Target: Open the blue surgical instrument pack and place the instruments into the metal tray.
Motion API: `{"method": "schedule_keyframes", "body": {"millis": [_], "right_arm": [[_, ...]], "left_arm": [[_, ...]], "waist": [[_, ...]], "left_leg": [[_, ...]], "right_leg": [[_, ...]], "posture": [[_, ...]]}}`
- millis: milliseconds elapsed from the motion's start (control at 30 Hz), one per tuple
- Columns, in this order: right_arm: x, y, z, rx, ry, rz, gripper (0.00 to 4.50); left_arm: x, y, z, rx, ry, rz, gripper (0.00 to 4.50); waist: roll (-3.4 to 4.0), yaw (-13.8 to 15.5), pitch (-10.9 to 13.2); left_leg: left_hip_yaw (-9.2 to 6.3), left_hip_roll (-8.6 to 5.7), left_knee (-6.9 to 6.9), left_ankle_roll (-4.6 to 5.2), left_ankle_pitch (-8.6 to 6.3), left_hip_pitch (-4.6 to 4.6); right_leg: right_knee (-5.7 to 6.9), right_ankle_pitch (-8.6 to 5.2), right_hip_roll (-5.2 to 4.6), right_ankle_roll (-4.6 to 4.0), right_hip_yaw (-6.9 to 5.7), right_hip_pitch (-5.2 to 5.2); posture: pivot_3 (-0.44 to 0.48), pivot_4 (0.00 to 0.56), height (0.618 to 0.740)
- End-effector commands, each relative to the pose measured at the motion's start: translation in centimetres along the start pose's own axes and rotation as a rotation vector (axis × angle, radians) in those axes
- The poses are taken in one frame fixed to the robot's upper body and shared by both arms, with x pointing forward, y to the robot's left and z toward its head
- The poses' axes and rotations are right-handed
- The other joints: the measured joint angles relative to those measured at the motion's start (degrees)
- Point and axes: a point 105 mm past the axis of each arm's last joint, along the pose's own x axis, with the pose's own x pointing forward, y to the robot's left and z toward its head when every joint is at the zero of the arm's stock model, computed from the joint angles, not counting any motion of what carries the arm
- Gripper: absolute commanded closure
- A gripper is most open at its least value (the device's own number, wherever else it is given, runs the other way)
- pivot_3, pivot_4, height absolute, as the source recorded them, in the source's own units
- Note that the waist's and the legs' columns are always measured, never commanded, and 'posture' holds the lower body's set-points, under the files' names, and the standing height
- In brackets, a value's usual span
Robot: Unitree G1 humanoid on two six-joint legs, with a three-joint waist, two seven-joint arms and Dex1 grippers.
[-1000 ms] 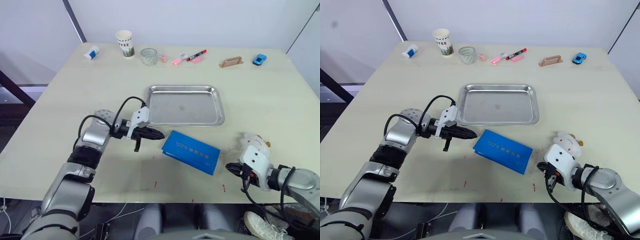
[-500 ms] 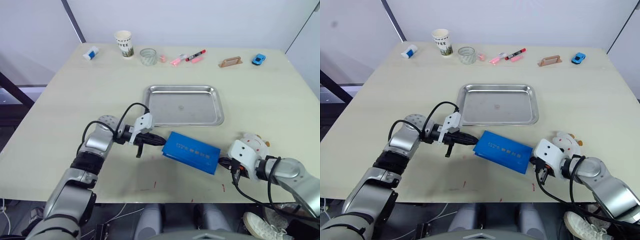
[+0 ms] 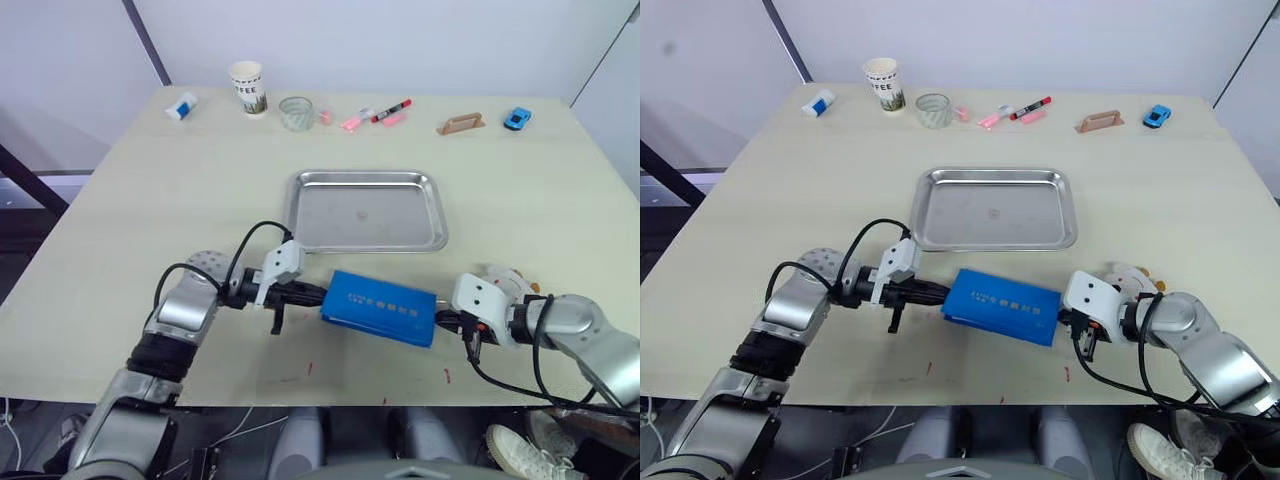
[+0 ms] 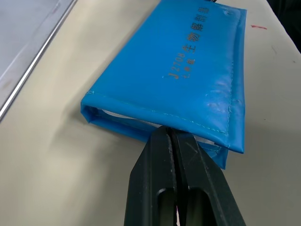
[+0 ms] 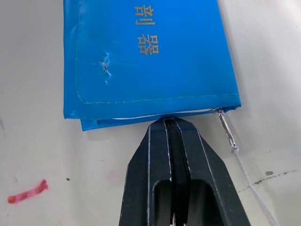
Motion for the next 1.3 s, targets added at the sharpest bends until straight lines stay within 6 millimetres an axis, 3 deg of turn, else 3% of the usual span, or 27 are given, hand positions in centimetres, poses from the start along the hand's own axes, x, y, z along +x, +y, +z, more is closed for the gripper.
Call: {"method": "schedule_keyframes", "body": {"millis": [33, 333, 1300], "right_arm": [[-0.2, -0.3, 1.5, -0.078, -0.047, 0.011, 4.5], [-0.6, -1.0, 1.2, -0.134, -0.021, 0.027, 4.5], [-0.7, 1.2, 0.7, -0.13, -0.001, 0.109, 4.5]], "left_arm": [[0.2, -0.6, 1.3, 0.034, -0.054, -0.007, 4.41], [0.7, -2.2, 0.9, 0.005, -0.072, 0.002, 4.41], [0.9, -5.1, -1.0, -0.07, -0.08, -0.005, 4.41]], "waist": [[0.0, 0.1, 0.0], [0.01, 0.1, 0.0], [0.02, 0.1, 0.0]], "left_leg": [[-0.01, 0.0, 0.0, 0.0, 0.0, 0.0], [0.01, 0.0, 0.0, 0.0, 0.0, 0.0], [0.02, 0.0, 0.0, 0.0, 0.0, 0.04]], "right_leg": [[0.0, 0.0, 0.0, 0.0, 0.0, 0.0], [0.0, 0.0, -0.02, 0.0, 0.0, 0.0], [0.0, -0.01, -0.03, -0.01, 0.0, 0.0]], "posture": [[0.0, 0.15, 0.74], [0.0, 0.15, 0.74], [0.0, 0.15, 0.74]]}}
